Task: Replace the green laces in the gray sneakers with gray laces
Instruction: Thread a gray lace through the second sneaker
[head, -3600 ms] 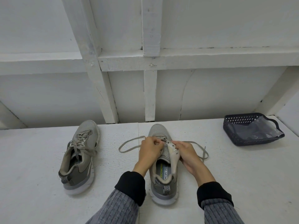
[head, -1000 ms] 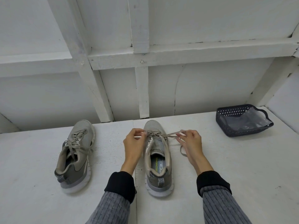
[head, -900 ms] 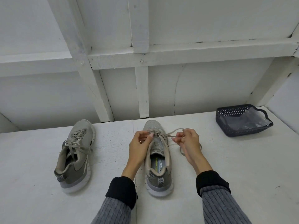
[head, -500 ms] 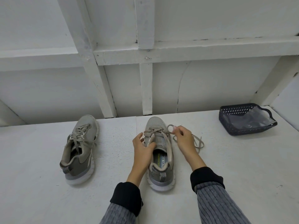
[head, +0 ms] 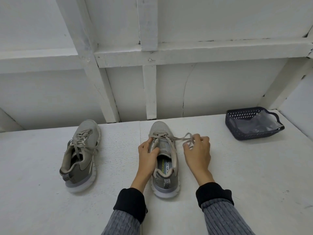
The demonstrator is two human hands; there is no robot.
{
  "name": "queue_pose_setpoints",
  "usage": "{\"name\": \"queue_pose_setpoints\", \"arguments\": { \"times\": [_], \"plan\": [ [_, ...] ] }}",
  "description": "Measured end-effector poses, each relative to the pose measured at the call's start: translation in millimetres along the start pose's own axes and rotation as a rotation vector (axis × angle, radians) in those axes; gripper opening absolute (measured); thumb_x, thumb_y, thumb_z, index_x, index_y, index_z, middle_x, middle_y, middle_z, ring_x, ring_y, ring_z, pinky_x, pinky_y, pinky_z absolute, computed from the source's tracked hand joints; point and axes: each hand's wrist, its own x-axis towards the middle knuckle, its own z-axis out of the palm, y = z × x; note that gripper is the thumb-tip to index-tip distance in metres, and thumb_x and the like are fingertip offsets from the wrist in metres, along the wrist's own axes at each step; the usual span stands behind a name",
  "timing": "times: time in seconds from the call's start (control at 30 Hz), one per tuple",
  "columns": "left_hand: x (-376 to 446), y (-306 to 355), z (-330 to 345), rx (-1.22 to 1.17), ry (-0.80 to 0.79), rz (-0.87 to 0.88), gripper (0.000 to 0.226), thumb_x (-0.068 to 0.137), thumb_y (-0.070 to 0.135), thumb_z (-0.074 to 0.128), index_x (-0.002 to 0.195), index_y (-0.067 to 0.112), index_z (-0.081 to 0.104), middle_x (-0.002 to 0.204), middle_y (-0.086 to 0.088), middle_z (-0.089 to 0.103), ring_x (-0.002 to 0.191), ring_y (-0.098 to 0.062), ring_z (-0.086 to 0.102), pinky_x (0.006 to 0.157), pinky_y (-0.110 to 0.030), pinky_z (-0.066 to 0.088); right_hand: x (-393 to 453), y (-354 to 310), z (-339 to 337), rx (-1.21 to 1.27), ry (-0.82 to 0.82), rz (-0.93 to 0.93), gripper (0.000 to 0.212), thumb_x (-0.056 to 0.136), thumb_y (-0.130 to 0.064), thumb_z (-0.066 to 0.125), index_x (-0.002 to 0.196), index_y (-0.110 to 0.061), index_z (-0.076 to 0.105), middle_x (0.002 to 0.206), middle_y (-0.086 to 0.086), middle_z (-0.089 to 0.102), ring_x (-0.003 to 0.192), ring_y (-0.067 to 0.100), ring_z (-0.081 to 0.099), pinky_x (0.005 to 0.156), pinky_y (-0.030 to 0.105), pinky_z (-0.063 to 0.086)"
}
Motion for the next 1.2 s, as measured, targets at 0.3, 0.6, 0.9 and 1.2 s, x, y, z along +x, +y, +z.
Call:
{"name": "queue_pose_setpoints", "arguments": {
  "times": [0.3, 0.6, 0.9, 1.2],
  "plan": [
    [-16.0, 24.5, 1.5, -0.009, -0.006, 0.01, 0.07, 0.065, 0.036, 0.053, 0.135, 0.026, 0.057, 0.124, -0.03, 0.049, 0.119, -0.04, 0.05, 0.101, -0.052, 0.045, 16.9, -20.1, 19.0, 0.239, -0.335, -0.15, 0.01, 0.096, -0.019, 0.054, 0.093, -0.019, 0.063, 0.1, 0.0, 0.055, 0.09, 0.014, 0.052, 0.074, 0.027, 0.039],
    [-30.8, 40.3, 1.3, -0.027, 0.015, 0.045, 0.049, 0.084, 0.023, 0.055, 0.132, 0.024, 0.059, 0.133, -0.007, 0.04, 0.123, -0.012, 0.046, 0.107, -0.029, 0.039, -4.1, 15.6, 10.3, 0.144, -0.295, 0.225, 0.026, 0.09, -0.021, 0.054, 0.065, -0.015, 0.051, 0.064, -0.002, 0.055, 0.06, 0.017, 0.052, 0.051, 0.026, 0.037],
    [-20.2, 26.8, 2.4, -0.067, 0.049, 0.05, 0.065, 0.065, 0.042, 0.055, 0.128, 0.031, 0.063, 0.133, -0.008, 0.051, 0.123, -0.017, 0.053, 0.109, -0.046, 0.043, 5.1, 1.8, -0.6, 0.199, -0.152, 0.153, 0.017, 0.092, -0.029, 0.057, 0.082, -0.014, 0.059, 0.081, -0.002, 0.061, 0.075, 0.016, 0.057, 0.062, 0.029, 0.042],
    [-24.7, 31.3, 2.4, -0.022, 0.057, 0.052, 0.064, 0.066, 0.049, 0.061, 0.128, 0.034, 0.063, 0.134, -0.004, 0.051, 0.127, -0.017, 0.048, 0.11, -0.044, 0.041, 33.0, -8.2, 21.9, 0.029, -0.368, -0.07, 0.023, 0.098, -0.019, 0.05, 0.115, -0.014, 0.064, 0.122, 0.012, 0.047, 0.114, 0.028, 0.044, 0.092, 0.034, 0.04]
  ]
}}
